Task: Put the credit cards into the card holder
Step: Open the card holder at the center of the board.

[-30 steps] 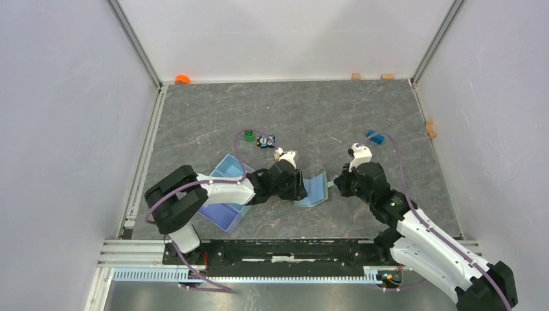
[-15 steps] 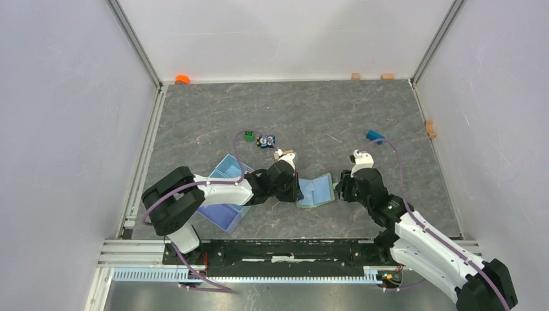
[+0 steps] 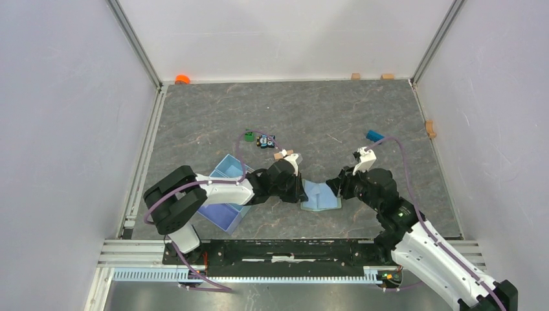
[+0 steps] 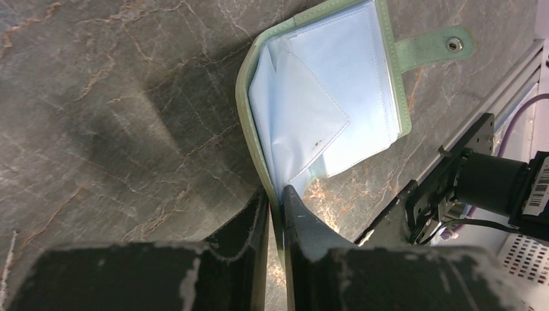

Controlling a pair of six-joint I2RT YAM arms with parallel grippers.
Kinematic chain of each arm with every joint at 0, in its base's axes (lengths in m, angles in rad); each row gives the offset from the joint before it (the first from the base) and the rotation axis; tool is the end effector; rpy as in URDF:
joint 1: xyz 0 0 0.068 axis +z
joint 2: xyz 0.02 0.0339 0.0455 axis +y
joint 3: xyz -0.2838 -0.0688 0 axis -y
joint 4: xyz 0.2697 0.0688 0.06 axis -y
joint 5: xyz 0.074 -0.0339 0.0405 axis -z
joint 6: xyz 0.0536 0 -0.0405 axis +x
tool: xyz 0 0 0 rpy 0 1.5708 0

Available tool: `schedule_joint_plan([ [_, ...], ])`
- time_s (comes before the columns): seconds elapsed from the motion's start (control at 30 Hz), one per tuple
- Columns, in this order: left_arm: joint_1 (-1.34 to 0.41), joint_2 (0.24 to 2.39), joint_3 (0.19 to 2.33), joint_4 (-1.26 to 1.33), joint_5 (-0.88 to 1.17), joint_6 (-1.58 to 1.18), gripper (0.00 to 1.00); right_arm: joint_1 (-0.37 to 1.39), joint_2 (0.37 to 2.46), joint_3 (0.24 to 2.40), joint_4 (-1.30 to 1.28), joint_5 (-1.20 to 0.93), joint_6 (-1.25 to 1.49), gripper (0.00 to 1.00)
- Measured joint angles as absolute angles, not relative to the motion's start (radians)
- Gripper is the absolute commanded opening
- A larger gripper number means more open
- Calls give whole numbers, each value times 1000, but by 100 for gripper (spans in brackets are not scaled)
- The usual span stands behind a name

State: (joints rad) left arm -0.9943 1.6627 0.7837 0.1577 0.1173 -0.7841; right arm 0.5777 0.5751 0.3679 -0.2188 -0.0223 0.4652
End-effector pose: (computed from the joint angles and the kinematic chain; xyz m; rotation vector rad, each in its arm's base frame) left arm 0.1909 -0.3051 0.1427 0.3307 2.4978 -0.9778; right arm 0.1454 0.0962 0.2184 -0.1309 2.0603 0.6826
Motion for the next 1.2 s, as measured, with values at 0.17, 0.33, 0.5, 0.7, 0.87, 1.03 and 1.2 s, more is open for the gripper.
schedule_joint_plan([
  [0.17, -994, 1675, 793, 162, 141, -783, 21, 578, 622, 365, -176, -79, 468, 42],
  [0.33, -995, 1694, 824, 154, 165, -754, 28, 578, 703, 310, -107, -140, 487, 42],
  [0.5, -995, 1707, 866, 123, 168, -718, 39, 578, 755, 263, -65, -155, 507, 42],
  [0.7, -997, 1707, 917, 42, 159, -632, 50, 578, 777, 233, -36, -96, 504, 41],
  [0.87, -1008, 1707, 970, -29, 151, -569, 48, 578, 796, 188, -14, -71, 503, 39],
  [1.03, -1010, 1709, 977, -82, 99, -558, 41, 578, 824, 172, 0, -59, 500, 40],
  [1.2, -1010, 1726, 977, -115, 52, -559, 32, 578, 851, 172, 25, -48, 491, 40],
])
